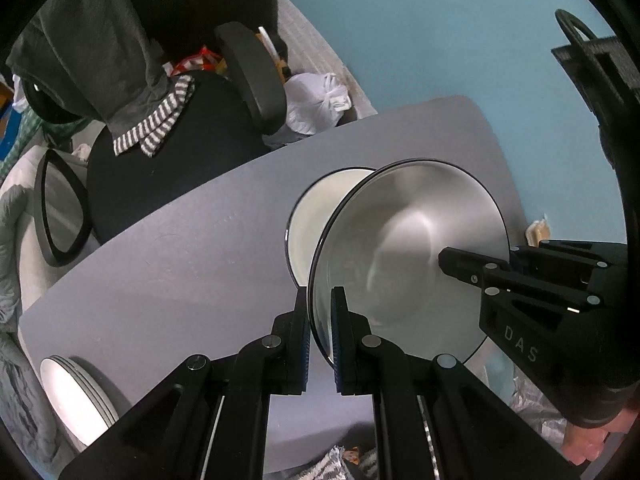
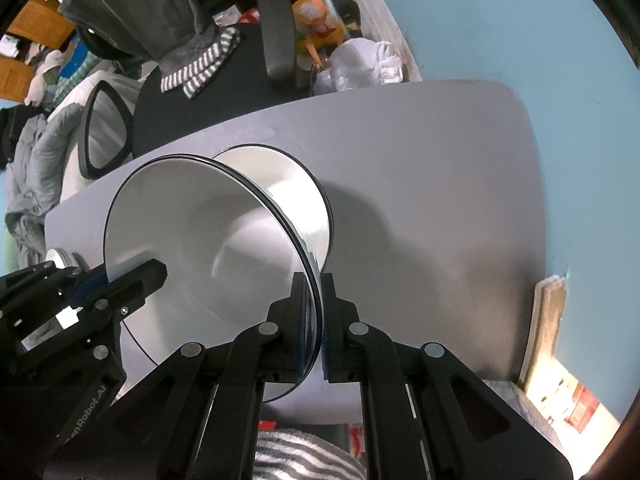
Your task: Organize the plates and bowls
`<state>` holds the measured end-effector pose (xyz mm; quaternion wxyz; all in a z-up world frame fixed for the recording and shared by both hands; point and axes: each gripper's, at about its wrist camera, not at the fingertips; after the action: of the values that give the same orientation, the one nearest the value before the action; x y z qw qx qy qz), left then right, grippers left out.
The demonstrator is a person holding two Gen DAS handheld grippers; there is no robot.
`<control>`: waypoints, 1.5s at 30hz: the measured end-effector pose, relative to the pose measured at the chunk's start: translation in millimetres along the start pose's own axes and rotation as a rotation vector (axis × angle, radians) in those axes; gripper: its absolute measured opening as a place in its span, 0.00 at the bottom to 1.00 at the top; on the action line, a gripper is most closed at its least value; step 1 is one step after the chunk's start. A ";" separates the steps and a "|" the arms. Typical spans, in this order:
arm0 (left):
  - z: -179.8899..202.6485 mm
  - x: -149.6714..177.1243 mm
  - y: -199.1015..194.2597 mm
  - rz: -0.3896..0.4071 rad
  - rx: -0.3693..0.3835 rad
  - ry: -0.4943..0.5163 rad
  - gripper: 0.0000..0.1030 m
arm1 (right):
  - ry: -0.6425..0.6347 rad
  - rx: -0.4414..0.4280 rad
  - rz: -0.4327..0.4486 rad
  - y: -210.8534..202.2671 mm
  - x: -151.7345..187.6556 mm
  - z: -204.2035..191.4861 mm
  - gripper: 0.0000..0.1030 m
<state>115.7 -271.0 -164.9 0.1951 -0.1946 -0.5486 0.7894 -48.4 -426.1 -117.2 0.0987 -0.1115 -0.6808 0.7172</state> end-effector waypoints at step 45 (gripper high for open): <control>-16.5 1.5 16.0 0.016 -0.047 -0.049 0.60 | -0.048 -0.005 -0.020 16.4 -17.3 -2.2 0.35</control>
<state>121.5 -262.4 -185.4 0.1710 -0.1840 -0.5699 0.7824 -31.0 -429.9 -133.2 0.0892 -0.0876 -0.6857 0.7170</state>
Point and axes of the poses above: each gripper's, at about its wrist camera, not at the fingertips, and y roughly the way its jaws point, z to its right, x to its underside, and after that the axes turned 11 degrees about x, right-handed
